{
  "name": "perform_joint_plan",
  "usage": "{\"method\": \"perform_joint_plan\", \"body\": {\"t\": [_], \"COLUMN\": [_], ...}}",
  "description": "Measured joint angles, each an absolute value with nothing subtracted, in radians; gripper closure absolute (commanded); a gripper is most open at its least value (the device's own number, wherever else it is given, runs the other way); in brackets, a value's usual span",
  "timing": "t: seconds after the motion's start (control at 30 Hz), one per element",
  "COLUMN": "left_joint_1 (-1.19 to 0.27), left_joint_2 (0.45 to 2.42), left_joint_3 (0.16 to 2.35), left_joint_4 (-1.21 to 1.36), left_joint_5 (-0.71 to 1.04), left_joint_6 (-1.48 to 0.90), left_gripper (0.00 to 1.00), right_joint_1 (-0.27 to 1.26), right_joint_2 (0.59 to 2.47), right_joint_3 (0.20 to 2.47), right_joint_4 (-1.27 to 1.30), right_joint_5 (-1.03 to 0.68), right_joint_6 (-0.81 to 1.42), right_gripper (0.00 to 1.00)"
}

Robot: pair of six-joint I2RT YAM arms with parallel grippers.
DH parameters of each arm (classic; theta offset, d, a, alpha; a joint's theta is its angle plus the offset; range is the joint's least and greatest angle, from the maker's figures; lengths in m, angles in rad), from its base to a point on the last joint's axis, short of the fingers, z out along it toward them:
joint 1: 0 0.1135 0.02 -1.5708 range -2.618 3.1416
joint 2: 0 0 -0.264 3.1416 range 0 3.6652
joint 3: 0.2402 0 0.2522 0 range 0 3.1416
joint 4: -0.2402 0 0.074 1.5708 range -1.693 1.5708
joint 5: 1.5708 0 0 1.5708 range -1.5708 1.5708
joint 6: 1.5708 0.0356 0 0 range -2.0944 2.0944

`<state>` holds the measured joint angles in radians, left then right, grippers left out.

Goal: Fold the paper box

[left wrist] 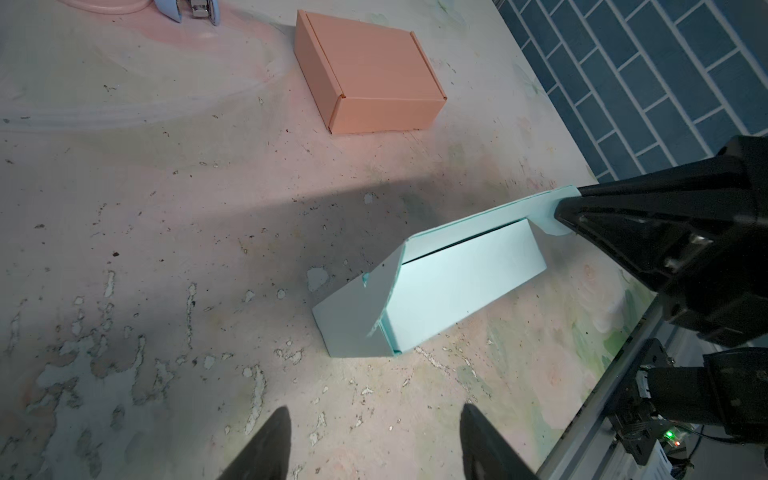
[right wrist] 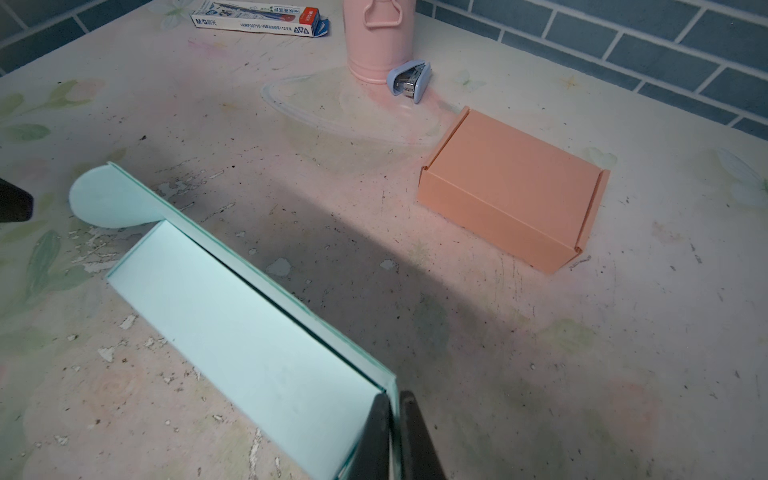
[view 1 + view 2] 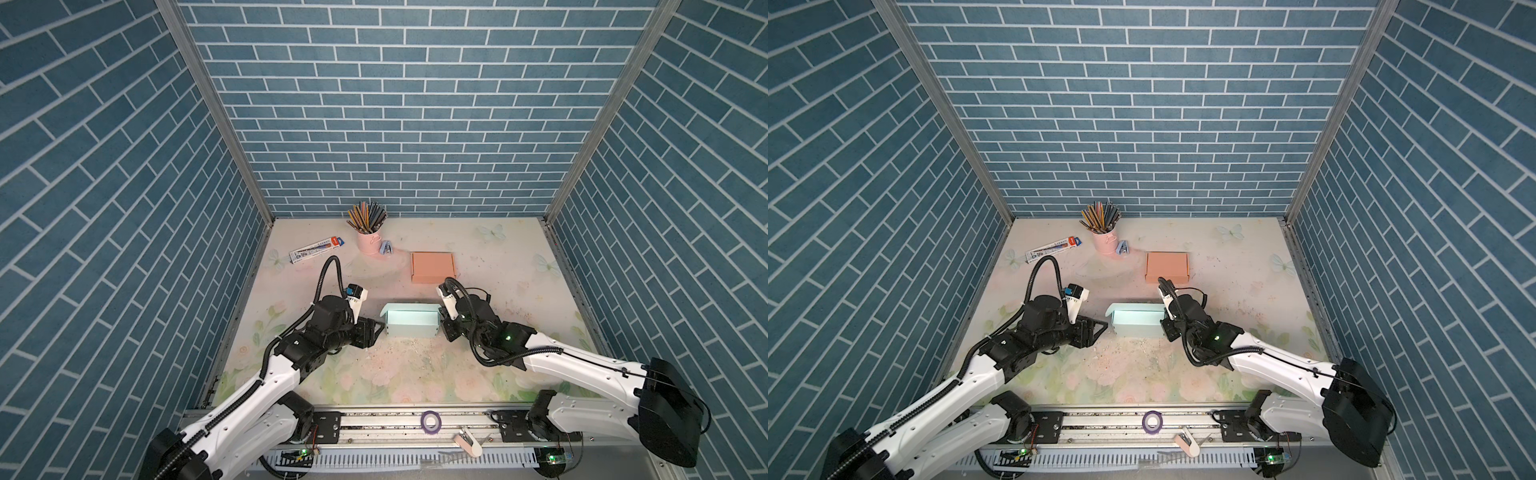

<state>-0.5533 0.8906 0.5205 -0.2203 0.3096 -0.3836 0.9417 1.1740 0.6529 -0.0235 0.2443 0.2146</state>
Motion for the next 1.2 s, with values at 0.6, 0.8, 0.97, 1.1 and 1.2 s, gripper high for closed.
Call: {"method": "perform_joint_plan", "body": {"t": [0.6, 0.8, 0.97, 1.1, 1.2], "left_joint_1": [-0.576, -0.607, -0.609, -0.612, -0.616], "left_joint_2": [1.018, 1.043, 1.058, 1.071, 1.082], "left_joint_3": [0.624, 0.625, 0.631, 0.638, 0.64], "left_joint_4": [-0.187, -0.181, -0.179, -0.17, -0.163], "left_joint_5": [0.307, 0.296, 0.288, 0.282, 0.281], "left_joint_6": [-0.33, -0.331, -0.332, -0.332, -0.336], "left_gripper": [0.53, 0.56, 0.58, 0.6, 0.65], "right_joint_1": [0.942, 0.942, 0.942, 0.942, 0.942], "right_joint_2": [1.181, 1.184, 1.193, 1.197, 1.204], "right_joint_3": [0.653, 0.654, 0.654, 0.655, 0.657], "right_joint_4": [-0.031, -0.031, -0.031, -0.031, -0.031], "right_joint_5": [0.258, 0.258, 0.256, 0.247, 0.237], "right_joint_6": [0.214, 0.215, 0.215, 0.225, 0.234], "right_gripper": [0.89, 0.9, 0.9, 0.89, 0.9]}}
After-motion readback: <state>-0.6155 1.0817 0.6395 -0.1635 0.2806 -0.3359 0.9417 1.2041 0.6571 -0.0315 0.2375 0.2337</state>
